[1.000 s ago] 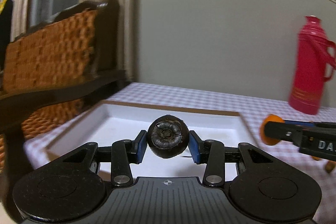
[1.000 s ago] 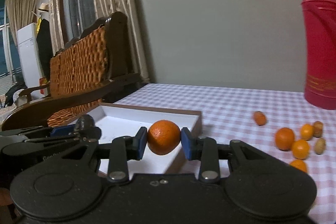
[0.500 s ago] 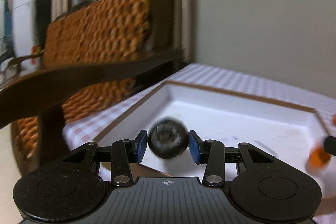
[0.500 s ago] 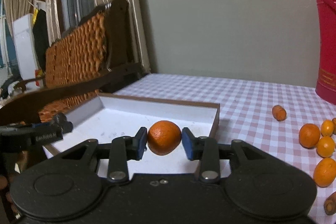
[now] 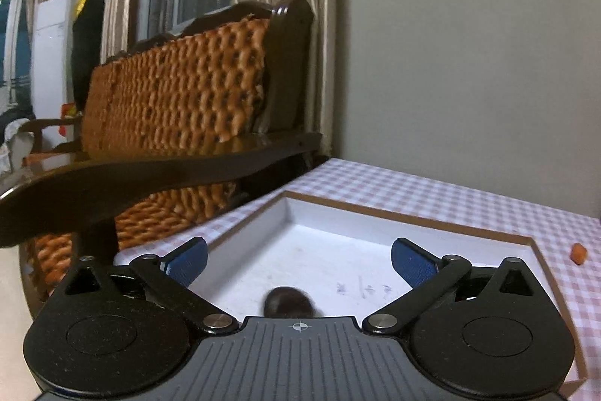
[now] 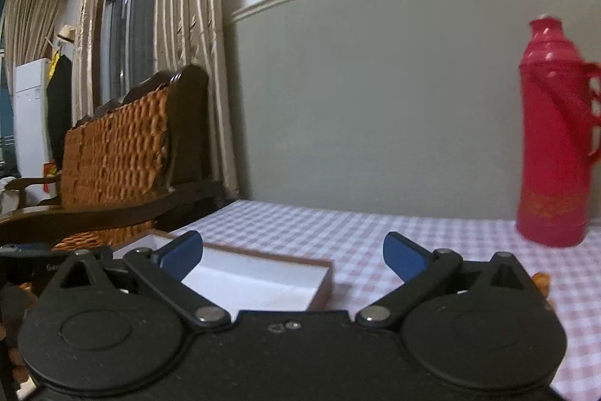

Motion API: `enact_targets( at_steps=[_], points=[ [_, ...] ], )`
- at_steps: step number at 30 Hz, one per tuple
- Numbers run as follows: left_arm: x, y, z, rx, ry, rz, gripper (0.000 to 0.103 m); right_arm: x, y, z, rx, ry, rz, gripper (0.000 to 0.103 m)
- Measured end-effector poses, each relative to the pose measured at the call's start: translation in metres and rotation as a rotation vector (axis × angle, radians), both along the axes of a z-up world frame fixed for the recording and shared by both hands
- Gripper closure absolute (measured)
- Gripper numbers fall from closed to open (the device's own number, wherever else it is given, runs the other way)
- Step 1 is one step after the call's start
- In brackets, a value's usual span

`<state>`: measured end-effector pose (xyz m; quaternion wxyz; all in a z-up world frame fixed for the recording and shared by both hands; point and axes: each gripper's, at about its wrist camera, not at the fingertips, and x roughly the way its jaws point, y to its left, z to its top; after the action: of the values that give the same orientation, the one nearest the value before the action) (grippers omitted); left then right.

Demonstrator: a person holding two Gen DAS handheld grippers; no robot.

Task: Organize fruits
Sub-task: 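Carry both fruits into the white box and open both tools to release, then move both open tools back from the box to the fruit pile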

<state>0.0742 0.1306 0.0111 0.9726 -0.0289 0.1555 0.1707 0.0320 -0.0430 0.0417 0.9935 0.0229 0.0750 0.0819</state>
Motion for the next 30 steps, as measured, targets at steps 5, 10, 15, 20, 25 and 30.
enact_targets(
  at_steps=[5, 10, 15, 20, 25, 30],
  points=[
    [-0.002, -0.006, 0.002, 0.001, 0.001, -0.022, 0.0, 0.002, -0.012, -0.005, 0.014, 0.027, -0.05, 0.006],
    [-0.005, -0.019, 0.001, 0.005, 0.017, -0.068, 0.0, 0.005, -0.021, -0.009, 0.048, 0.081, -0.071, 0.006],
    [-0.005, -0.038, 0.001, 0.029, 0.039, -0.122, 0.0, 0.01, -0.025, -0.017, 0.038, 0.162, -0.086, 0.006],
    [-0.008, -0.063, 0.004, 0.048, 0.037, -0.198, 0.0, 0.001, -0.032, -0.023, 0.028, 0.199, -0.081, 0.006],
    [-0.01, -0.088, 0.003, 0.055, 0.037, -0.262, 0.0, -0.012, -0.045, -0.021, 0.027, 0.18, -0.103, 0.006],
    [-0.011, -0.107, 0.002, 0.067, 0.042, -0.306, 0.0, -0.018, -0.064, -0.02, 0.029, 0.197, -0.144, 0.006]
  ],
)
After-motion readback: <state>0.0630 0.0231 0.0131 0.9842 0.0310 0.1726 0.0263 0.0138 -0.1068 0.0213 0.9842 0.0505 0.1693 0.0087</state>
